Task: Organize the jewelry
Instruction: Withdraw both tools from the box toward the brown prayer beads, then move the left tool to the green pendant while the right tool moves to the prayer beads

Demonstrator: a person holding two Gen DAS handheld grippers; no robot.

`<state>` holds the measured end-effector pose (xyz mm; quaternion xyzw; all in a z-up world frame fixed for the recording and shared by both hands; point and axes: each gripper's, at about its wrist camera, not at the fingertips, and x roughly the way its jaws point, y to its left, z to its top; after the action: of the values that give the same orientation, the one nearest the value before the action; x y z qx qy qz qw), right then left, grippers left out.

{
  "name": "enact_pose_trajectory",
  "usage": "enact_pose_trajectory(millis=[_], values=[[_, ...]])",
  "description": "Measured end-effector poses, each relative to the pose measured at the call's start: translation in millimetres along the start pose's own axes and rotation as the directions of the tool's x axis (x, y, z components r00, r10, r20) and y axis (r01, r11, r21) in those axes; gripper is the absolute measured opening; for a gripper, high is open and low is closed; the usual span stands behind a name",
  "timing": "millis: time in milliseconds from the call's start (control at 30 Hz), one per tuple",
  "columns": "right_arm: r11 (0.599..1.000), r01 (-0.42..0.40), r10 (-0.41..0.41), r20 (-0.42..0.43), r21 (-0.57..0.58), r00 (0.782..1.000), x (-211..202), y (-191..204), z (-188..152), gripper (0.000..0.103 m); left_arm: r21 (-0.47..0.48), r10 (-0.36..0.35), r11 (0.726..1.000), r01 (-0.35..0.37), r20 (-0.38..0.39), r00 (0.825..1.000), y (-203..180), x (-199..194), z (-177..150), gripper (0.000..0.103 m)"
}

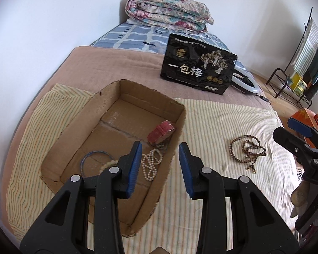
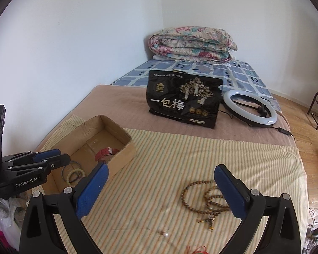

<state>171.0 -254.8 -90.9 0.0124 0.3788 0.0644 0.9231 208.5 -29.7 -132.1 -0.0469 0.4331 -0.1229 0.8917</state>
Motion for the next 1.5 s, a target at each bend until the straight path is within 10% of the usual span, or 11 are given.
enact_pose_trajectory(millis=[700, 1500], values=[[0.982, 0.161, -0.156, -0.057, 0.102, 0.986, -34.0, -121.4, -46.7, 0.101, 0.119, -0.143, 0.981, 0.153, -0.083, 0.986, -106.4, 29.0, -17.8, 0.036], [0.944, 0.095, -0.019, -0.236, 0.315, 0.972, 32.9, -165.5, -71.8, 0.101, 0.253, -0.243, 0.913, 0.322, -0.296, 0.924, -181.1, 69.6, -101.2, 0.036]])
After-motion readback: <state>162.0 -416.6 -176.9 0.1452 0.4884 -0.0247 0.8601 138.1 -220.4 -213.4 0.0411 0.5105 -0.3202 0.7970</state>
